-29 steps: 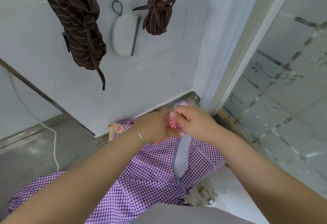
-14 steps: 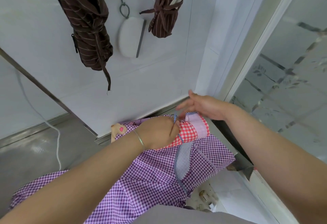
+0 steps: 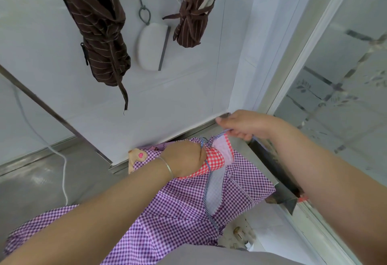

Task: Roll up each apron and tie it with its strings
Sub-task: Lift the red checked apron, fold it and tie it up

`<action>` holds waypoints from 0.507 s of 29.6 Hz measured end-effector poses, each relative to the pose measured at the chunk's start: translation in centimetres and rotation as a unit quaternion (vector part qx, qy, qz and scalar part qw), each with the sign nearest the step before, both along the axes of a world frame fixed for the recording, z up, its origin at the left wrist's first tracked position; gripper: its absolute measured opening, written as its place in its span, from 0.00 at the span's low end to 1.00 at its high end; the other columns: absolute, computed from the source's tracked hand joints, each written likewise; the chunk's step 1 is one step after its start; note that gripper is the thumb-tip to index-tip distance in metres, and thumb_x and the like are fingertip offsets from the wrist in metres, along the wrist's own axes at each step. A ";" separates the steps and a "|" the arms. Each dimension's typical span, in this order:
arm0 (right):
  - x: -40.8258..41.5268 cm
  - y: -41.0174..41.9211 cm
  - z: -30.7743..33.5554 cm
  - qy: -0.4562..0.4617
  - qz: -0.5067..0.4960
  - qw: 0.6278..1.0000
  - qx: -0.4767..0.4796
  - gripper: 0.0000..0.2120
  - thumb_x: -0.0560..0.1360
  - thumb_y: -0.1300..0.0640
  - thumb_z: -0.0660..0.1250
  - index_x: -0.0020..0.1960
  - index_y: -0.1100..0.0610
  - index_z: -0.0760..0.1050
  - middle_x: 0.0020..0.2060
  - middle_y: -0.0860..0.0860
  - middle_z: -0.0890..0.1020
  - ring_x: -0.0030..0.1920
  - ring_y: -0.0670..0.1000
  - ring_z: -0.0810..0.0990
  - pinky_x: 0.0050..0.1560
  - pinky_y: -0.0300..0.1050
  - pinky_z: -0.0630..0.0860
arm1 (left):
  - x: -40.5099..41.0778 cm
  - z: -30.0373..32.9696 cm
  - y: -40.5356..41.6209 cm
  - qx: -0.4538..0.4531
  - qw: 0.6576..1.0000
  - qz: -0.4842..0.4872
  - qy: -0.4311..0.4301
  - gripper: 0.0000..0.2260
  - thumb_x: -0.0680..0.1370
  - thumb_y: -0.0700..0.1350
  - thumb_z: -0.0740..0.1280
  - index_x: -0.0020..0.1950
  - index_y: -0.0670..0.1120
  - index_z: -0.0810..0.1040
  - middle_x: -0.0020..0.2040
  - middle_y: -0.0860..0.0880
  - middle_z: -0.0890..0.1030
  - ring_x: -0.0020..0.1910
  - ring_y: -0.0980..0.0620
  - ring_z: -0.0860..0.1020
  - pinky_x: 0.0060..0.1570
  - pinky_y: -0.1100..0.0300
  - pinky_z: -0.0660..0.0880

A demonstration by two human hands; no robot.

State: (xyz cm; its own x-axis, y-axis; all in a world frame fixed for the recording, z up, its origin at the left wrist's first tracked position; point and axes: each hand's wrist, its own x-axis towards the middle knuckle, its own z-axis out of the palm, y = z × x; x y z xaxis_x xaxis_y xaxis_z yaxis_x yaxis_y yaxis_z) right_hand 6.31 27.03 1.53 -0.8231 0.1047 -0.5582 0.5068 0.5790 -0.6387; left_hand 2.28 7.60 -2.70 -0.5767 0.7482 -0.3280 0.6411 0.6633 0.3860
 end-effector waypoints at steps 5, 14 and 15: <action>2.0 -4.4 0.7 0.137 0.058 0.987 0.065 0.09 0.80 0.51 0.63 0.50 0.54 0.80 0.40 0.44 0.81 0.43 0.47 0.79 0.47 0.41 0.75 | -1.4 -1.4 1.1 0.045 0.987 0.141 -0.059 0.17 0.84 0.40 0.47 0.66 0.33 0.66 0.54 0.37 0.79 0.52 0.39 0.78 0.50 0.48 0.74; 6.2 -2.5 -4.7 -0.073 -0.098 0.915 -0.384 0.12 0.76 0.49 0.67 0.41 0.56 0.71 0.28 0.47 0.62 0.26 0.43 0.58 0.24 0.34 0.56 | -3.3 1.5 -0.6 0.243 0.952 0.092 -0.162 0.26 0.82 0.54 0.49 0.37 0.36 0.71 0.33 0.35 0.73 0.33 0.45 0.72 0.41 0.49 0.68; 6.1 -1.9 -4.5 -0.080 -0.077 0.913 -0.392 0.14 0.73 0.47 0.70 0.38 0.54 0.70 0.28 0.47 0.61 0.26 0.43 0.58 0.23 0.33 0.56 | -3.1 1.7 -0.7 0.232 0.957 0.051 -0.164 0.27 0.81 0.56 0.49 0.40 0.35 0.73 0.35 0.34 0.75 0.34 0.45 0.73 0.43 0.48 0.70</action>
State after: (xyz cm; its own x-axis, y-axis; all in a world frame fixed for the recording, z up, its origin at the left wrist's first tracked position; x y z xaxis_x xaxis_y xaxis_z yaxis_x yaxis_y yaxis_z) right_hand 12.41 25.15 -2.99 -0.7337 -0.2713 -0.6230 0.6666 -0.1096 -0.7373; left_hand -0.81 6.91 -1.03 -0.5776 0.8026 -0.1492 0.3758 0.4237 0.8242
